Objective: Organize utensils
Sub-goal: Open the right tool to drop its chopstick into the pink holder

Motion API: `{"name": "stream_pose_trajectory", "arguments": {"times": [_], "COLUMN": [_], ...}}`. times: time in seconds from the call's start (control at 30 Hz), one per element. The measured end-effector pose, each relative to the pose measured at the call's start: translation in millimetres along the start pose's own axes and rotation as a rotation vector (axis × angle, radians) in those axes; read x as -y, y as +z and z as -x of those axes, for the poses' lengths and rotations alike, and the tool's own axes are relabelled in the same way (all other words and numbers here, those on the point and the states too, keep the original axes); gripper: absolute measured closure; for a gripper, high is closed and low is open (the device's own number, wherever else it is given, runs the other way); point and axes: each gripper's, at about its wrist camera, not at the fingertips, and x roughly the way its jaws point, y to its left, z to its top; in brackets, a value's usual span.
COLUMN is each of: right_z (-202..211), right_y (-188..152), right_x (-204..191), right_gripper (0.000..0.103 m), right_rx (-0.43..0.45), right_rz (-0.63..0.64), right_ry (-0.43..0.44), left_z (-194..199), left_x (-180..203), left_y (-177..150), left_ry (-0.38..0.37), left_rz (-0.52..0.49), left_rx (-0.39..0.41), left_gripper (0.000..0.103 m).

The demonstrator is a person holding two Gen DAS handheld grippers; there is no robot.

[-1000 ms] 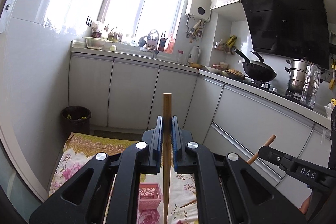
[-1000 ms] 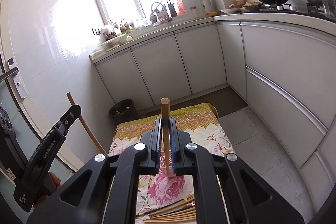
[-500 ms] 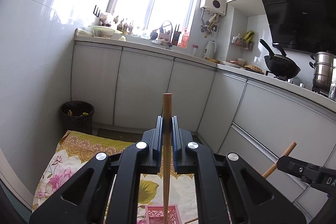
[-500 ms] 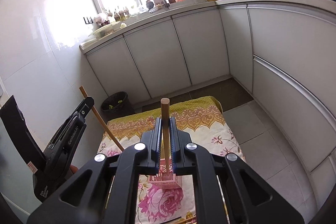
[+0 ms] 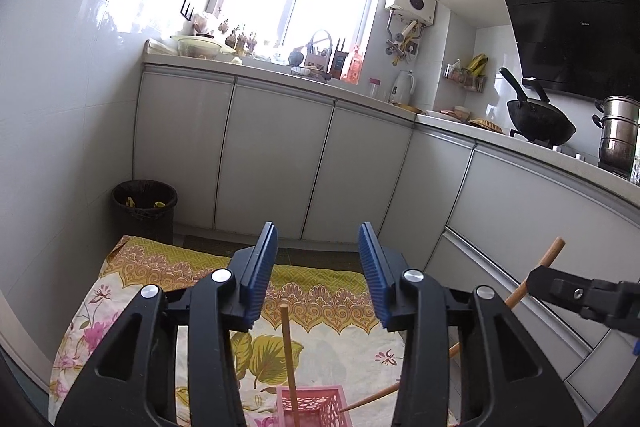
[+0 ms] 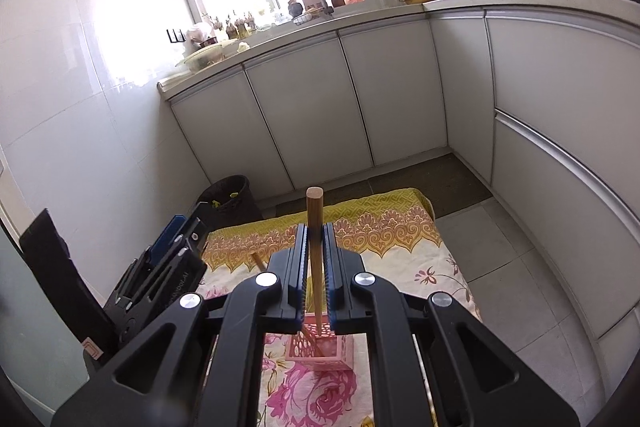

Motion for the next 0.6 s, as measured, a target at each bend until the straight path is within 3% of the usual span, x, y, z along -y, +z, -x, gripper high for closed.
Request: {"name": "stream_pose_trajectory", "arguments": {"times": [0.27,0.57,0.6], "right_z": [-23,-56,-60], "right_y": [-10,-37,-40], "right_x": [-14,-25,-26], "right_gripper": [0.095,0.095,0.091], "right_rx": [-0.014,-0.078,-0.091], "right_rz": [0.027,0.062,0.065], "right_ry": [-0.008,-0.045,-0.042], "left_z": [45,59,60], "left_x": [-27,-52,-54], "left_y": [25,23,23], "left_ry": [0.042,0.109,0.113], "left_rz": [0.049,0.049,0.054], "left_rx": [0.063,0.049,0.046], "left_gripper": [0.052,0.048,0.047]}}
